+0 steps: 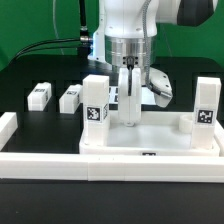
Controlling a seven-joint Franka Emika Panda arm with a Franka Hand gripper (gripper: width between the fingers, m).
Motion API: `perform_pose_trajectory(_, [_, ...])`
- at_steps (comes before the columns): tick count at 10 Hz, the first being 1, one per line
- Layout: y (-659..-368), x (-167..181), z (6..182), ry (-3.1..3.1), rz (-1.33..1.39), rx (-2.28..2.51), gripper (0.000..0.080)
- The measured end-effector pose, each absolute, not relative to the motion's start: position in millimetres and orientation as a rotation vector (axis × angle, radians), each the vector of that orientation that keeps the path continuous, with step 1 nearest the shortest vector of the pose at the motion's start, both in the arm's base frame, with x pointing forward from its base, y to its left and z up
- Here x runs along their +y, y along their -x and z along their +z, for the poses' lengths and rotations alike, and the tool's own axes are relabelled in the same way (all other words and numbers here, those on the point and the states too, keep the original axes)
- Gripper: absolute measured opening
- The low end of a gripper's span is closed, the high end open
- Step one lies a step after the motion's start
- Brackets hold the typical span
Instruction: Assemble desk
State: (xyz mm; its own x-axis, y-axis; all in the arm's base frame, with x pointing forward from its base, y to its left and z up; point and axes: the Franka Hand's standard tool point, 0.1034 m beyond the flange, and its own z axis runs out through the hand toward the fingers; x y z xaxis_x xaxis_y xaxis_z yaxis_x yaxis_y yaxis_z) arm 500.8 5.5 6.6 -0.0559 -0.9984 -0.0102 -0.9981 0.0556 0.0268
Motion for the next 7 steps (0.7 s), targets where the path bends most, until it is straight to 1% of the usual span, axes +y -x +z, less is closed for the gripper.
perform_pose_trajectory(3, [-500.9, 5.1, 7.2, -2.168, -0.042, -2.259, 0.0063])
perform_pose_trajectory(4, [-501.1, 2.9, 10.3, -2.232, -0.041, -2.2, 0.0064])
perform_pose_trajectory(7, [-492.0, -2.7, 8.3, -2.299, -0.014, -2.126, 0.0064])
